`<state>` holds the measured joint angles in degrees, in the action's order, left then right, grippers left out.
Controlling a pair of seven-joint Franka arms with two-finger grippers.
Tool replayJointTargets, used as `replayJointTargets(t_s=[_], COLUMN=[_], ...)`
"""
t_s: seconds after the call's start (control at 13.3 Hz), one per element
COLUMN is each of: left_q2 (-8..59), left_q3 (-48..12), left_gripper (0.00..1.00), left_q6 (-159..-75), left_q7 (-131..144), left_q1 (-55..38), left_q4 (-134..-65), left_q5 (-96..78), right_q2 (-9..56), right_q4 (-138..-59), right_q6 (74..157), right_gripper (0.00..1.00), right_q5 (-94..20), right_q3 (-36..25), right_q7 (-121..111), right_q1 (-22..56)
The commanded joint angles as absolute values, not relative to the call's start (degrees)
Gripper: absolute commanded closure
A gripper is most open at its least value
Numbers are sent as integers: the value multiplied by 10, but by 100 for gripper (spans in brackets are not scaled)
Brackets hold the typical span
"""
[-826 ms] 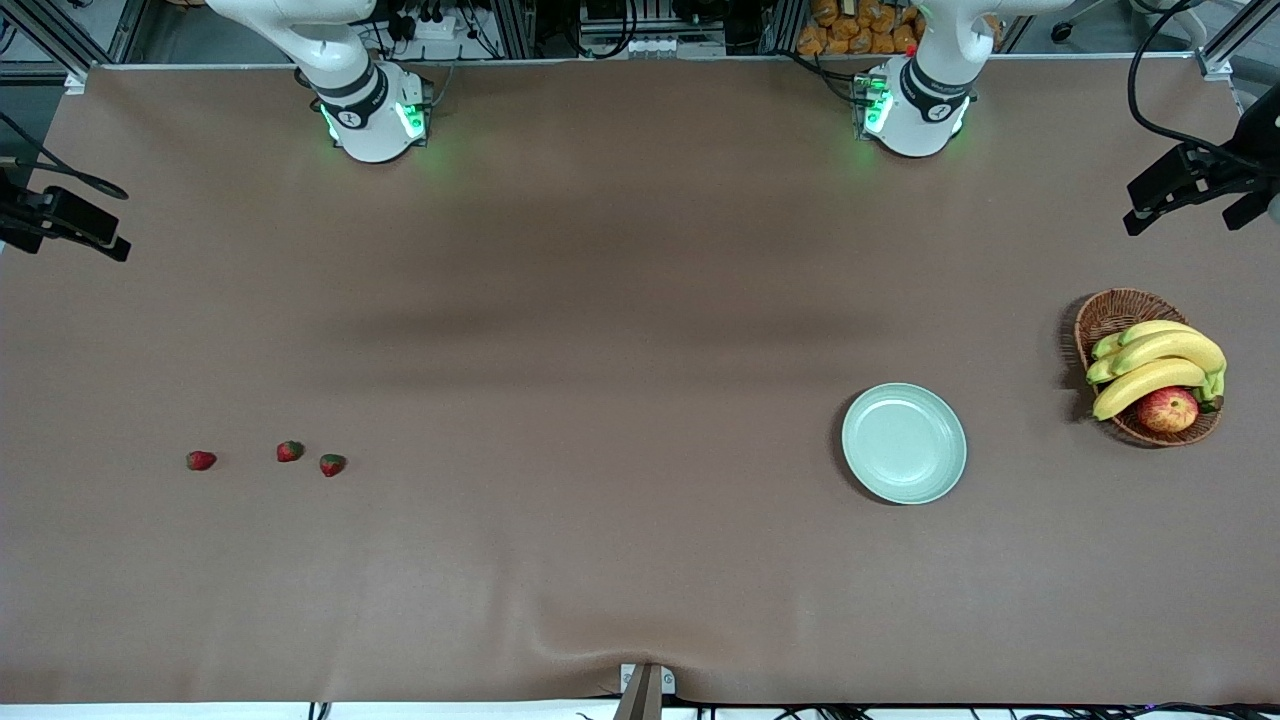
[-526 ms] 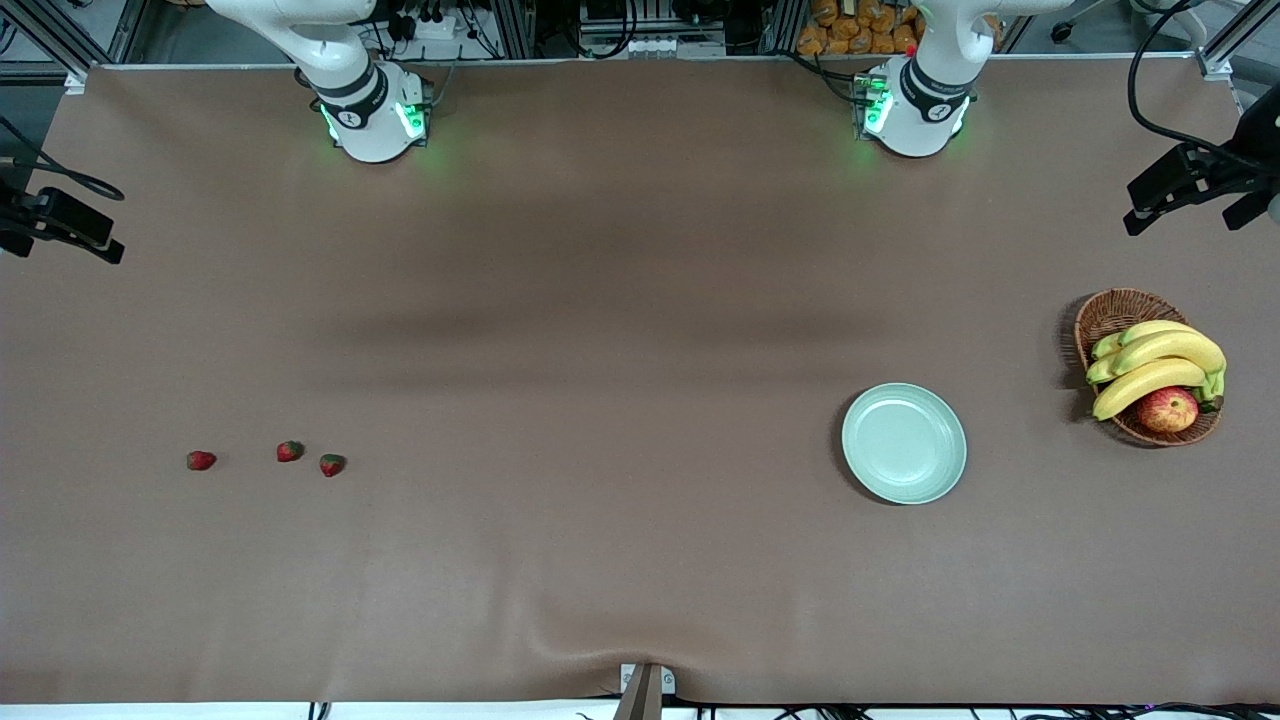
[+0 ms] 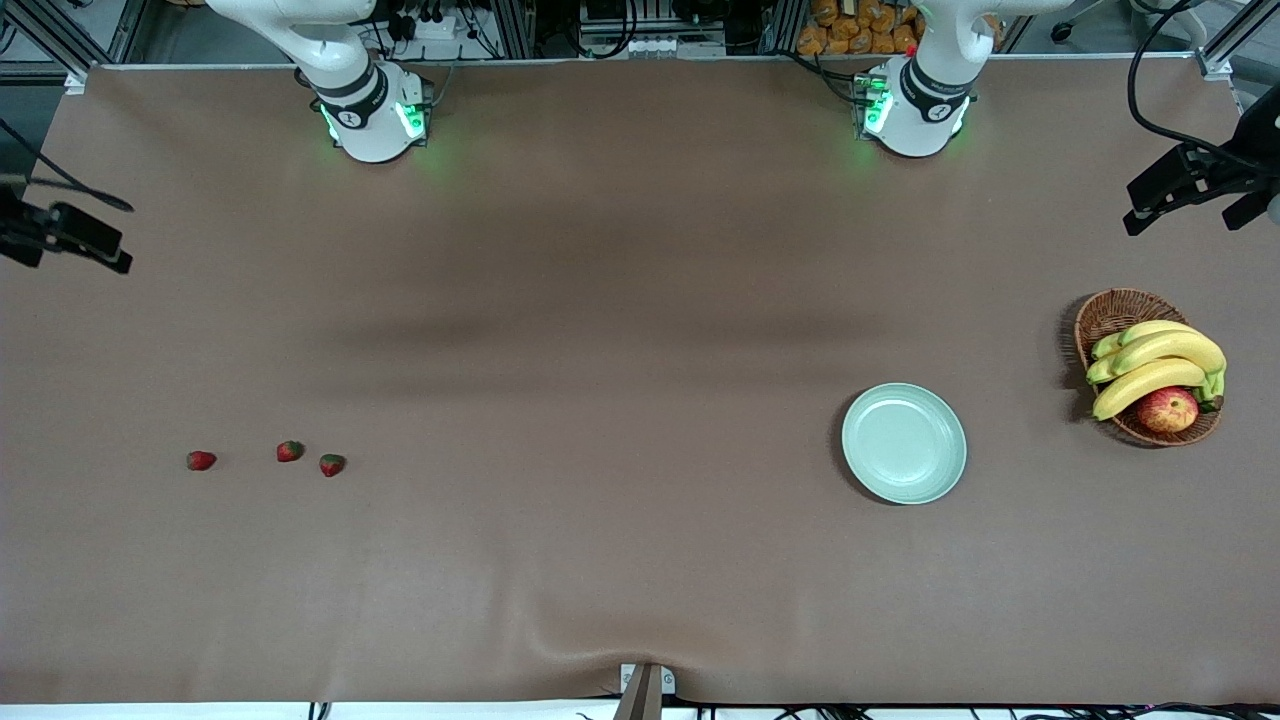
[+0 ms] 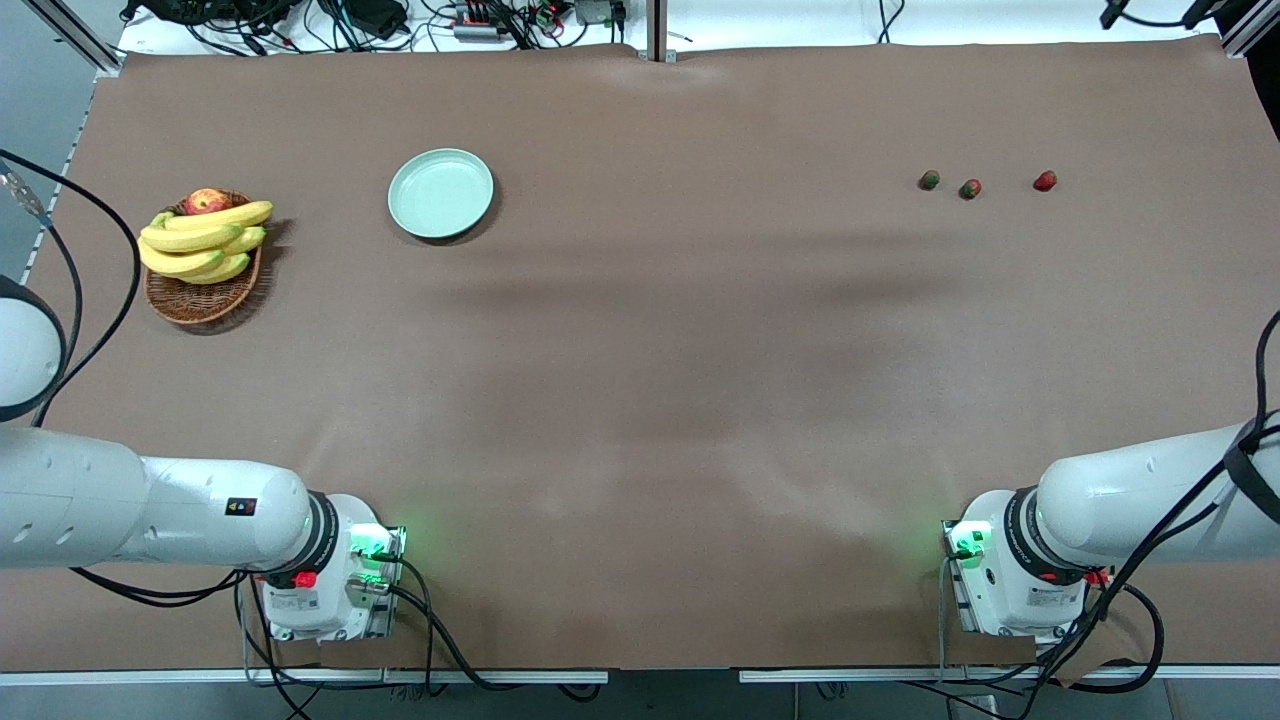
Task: Collect all strawberries into plate
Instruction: 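Reach the right gripper down to the first red strawberry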
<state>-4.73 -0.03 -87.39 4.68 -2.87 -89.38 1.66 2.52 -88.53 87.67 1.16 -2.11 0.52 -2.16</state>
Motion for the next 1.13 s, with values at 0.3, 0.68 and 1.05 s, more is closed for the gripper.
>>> replayJointTargets(t_s=[0.3,0.68,1.05], left_q2=[-41,-34,-28], left_q3=[-1,-2,-3], left_gripper=[0,0,0], left_q6=[-889,-891,-891], left_q7=[53,52,52], left_q1=[-26,-27,-32], left_q4=[-885,-888,-890], left_q5=[17,15,16], right_q2=[231,352,417], right_q4=[-874,-874,-875], right_q6=[1054,1188,1266], right_gripper=[0,0,0], right_q5=[17,12,12], right_q3=[-12,-10,-10], right_q7=[3,58,180], right_q1=[-52,-37,18])
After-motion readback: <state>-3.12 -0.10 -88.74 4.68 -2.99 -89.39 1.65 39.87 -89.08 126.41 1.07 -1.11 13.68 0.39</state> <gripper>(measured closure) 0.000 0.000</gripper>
